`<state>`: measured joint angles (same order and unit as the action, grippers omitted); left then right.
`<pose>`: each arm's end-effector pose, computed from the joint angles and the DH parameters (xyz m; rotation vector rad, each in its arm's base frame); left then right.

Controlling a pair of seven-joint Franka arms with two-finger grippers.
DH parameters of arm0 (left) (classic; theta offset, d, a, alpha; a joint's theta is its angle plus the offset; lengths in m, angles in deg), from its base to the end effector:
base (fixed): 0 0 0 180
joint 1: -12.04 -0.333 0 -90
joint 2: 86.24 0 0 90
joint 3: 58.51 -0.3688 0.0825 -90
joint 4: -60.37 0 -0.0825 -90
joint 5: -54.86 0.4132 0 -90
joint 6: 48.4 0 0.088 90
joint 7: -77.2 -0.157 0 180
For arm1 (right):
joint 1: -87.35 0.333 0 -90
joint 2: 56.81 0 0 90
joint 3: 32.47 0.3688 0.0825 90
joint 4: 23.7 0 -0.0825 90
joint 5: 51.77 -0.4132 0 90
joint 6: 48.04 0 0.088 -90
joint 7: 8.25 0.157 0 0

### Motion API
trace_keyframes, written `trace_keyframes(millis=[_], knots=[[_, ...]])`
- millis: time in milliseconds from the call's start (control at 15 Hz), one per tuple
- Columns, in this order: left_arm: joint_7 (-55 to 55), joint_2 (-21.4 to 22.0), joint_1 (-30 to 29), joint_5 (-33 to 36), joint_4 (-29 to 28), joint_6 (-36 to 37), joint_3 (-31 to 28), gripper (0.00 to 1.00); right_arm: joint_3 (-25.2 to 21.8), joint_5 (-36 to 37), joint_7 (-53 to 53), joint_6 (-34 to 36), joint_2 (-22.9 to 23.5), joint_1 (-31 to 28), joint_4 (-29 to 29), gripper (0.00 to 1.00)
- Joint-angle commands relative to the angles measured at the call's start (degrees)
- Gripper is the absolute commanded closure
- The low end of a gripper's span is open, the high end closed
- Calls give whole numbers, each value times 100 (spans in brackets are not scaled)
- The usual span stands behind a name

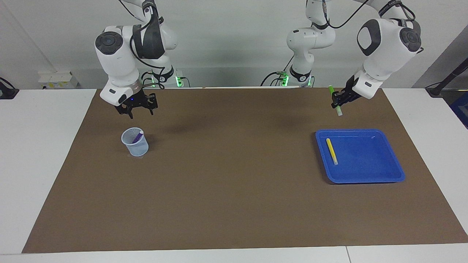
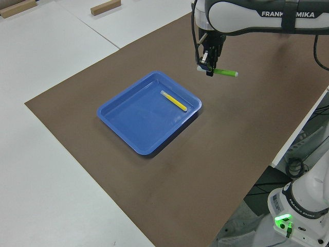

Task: Right arm passes pens to left for tray arrangement
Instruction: 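Carry the green pen to the tray while the right gripper returns, then lower the green pen into the tray beside the yellow pen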

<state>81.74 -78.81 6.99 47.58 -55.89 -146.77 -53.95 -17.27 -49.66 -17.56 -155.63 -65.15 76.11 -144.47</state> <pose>0.5105 -0.0149 0.4844 3.0162 0.1804 -0.2827 0.5155 0.0347 0.4622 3.0480 0.3674 -0.1431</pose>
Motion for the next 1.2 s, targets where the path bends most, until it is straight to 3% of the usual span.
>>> trace_keyframes(millis=[0, 133, 267, 1133], knots=[[-375, -285, -170, 271, -46, -401, 53, 100, 89, 149, -19, -420, 165, -150, -175, 24], [-515, -487, -206, 420, -46, -638, 53, 100, 89, 333, -63, -657, 437, -255, -228, 25], [-534, -716, -215, 578, -46, -910, 53, 100, 89, 387, 25, -877, 544, -291, -342, 35], [-665, -2245, -391, 1176, 454, -2229, 53, 100, 98, 396, 535, -1212, 728, -370, -545, 40]])
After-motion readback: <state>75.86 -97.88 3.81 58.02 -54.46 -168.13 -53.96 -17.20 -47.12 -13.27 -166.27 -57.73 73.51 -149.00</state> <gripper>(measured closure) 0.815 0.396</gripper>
